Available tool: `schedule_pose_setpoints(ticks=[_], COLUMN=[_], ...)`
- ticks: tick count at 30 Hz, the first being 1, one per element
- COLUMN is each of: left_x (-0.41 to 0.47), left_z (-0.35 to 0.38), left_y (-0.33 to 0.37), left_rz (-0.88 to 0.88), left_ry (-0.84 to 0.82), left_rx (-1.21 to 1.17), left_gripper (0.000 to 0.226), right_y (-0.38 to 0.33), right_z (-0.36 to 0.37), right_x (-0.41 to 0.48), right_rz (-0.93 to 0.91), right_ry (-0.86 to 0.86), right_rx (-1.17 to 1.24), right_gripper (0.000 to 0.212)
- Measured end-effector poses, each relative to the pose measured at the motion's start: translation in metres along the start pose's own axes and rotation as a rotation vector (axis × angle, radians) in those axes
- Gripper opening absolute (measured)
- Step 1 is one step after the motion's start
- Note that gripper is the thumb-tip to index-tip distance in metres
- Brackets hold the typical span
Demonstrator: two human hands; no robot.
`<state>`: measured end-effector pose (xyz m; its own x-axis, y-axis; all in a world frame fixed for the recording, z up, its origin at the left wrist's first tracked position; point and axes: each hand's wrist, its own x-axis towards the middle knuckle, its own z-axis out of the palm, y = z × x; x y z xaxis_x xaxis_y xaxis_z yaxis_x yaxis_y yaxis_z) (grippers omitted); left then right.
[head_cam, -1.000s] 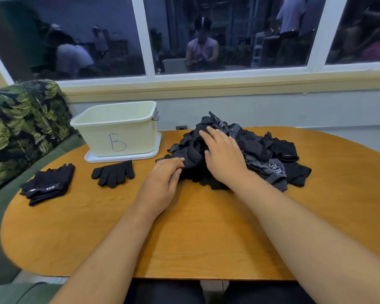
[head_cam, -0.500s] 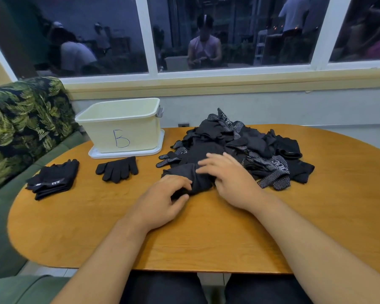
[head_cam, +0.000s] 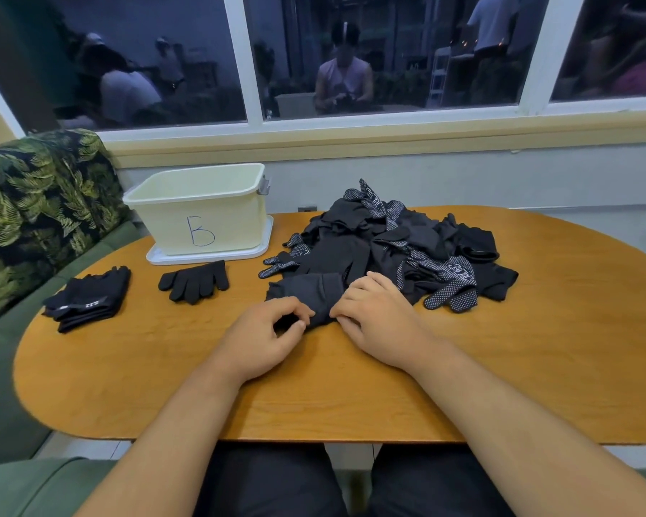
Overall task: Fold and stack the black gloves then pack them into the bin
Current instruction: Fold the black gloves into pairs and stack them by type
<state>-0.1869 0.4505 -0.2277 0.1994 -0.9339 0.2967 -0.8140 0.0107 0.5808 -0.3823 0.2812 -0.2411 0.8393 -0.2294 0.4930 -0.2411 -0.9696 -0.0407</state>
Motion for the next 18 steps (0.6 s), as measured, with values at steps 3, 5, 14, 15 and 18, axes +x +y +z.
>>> schedule_pose_setpoints(ticks=[3,5,14,15,18], left_x=[-0.001,-0.001,0.001,0.002,0.003], left_z=[-0.002,-0.002,-0.002,-0.002,-0.002], left_y=[0.003,0.003,-0.009,-0.008,-0.007], left_rz=[-0.006,-0.012,-0.209,-0.224,-0.247], left_ry=[0.008,0.017,0.250,0.268,0.281], left_rx=[-0.019,-0.030,-0.119,-0.108,-0.082], left_gripper=[0.021,0.022,0.032,0.032,0.031], right_y=[-0.004,-0.005,-0.004,-0.006,-0.018], right_z=[-0.001,-0.003,-0.003,-0.005,-0.010], right_x=[0.002,0.002,0.001,0.001,-0.004], right_rz=[0.016,0.043,-0.049,-0.057,-0.081], right_ry=[0.029,-0.004,0.024,0.036,-0.012], right_rx=[0.093,0.085,0.082,0.125,0.282], right_gripper=[0.041,0.057,0.022,0.019,0.010])
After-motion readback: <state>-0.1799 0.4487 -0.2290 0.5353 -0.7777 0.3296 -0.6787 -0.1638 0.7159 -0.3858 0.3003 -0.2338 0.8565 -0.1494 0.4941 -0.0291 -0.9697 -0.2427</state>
